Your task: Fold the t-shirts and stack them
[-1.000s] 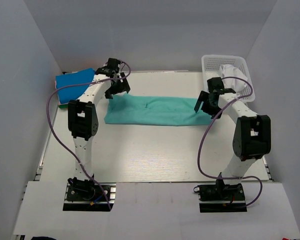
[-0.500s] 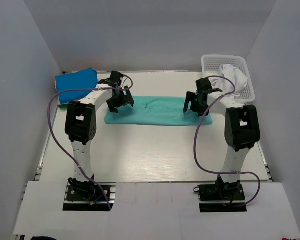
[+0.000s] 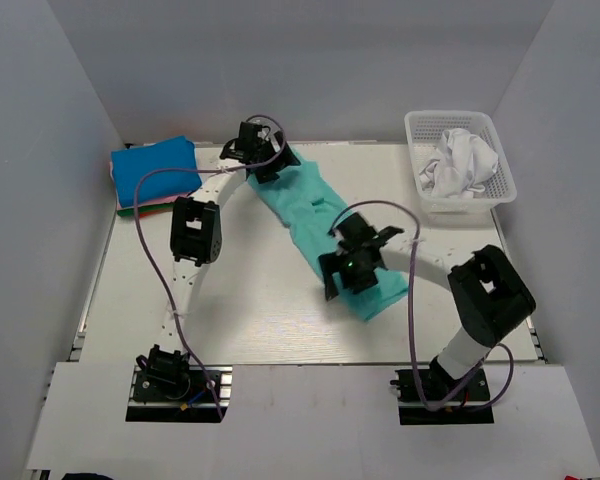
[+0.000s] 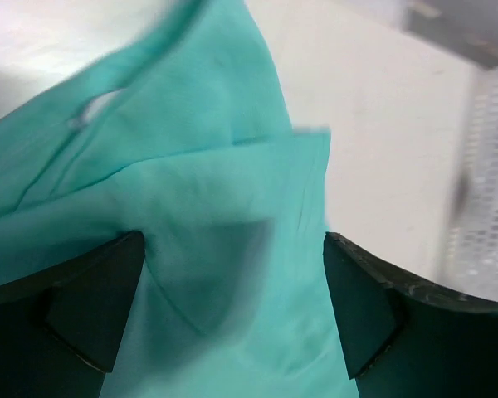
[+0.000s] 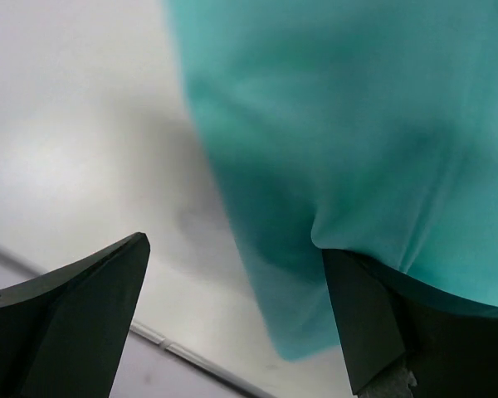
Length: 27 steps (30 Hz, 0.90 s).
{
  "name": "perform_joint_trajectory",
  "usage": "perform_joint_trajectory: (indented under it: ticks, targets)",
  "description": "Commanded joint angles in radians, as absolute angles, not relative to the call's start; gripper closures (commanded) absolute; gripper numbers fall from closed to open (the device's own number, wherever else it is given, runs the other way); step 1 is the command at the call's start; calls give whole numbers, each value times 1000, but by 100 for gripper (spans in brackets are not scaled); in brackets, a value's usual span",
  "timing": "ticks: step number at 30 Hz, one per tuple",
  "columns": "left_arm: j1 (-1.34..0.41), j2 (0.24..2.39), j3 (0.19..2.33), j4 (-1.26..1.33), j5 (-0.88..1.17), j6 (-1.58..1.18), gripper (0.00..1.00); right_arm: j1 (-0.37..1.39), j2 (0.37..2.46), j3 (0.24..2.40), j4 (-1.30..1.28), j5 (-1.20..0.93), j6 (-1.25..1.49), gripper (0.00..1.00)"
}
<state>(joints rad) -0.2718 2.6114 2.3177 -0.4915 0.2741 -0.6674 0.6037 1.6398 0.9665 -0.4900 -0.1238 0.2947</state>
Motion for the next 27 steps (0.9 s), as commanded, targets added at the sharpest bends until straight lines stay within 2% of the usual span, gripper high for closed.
perform_joint_trajectory:
  ticks: [1, 3, 4, 7, 10, 14, 17, 22, 27]
  targets:
    - [-339, 2756, 2380, -339, 374, -768, 0, 811, 1620, 962, -522, -300, 295, 10]
    - [-360, 2798, 2381, -260, 394, -820, 0, 874, 1650, 1044, -508, -379, 253, 10]
    - [-360, 2809, 2381, -194, 384, -856, 0, 955, 1705, 1078, -526, -385, 232, 10]
    - [-360, 2856, 2416, -87, 348, -885, 0, 1050, 1799, 1237, -592, -363, 138, 10]
    - [-360, 2865, 2442, 6, 373, -885, 0, 1092, 1860, 1343, -621, -353, 59, 10]
    - [-360, 2852, 2451, 5, 318, -830, 0, 1120, 1869, 1428, -640, -379, 5, 10]
    - [-350, 2810, 2462, 5, 308, -830, 0, 1109, 1791, 1425, -588, -330, -25, 10]
    - [-339, 2656, 2482, -23, 348, -744, 0, 1097, 1634, 1338, -506, -106, 93, 10]
    - [-339, 2334, 2358, -150, 426, -603, 0, 1040, 1403, 1115, -364, -6, 268, 10]
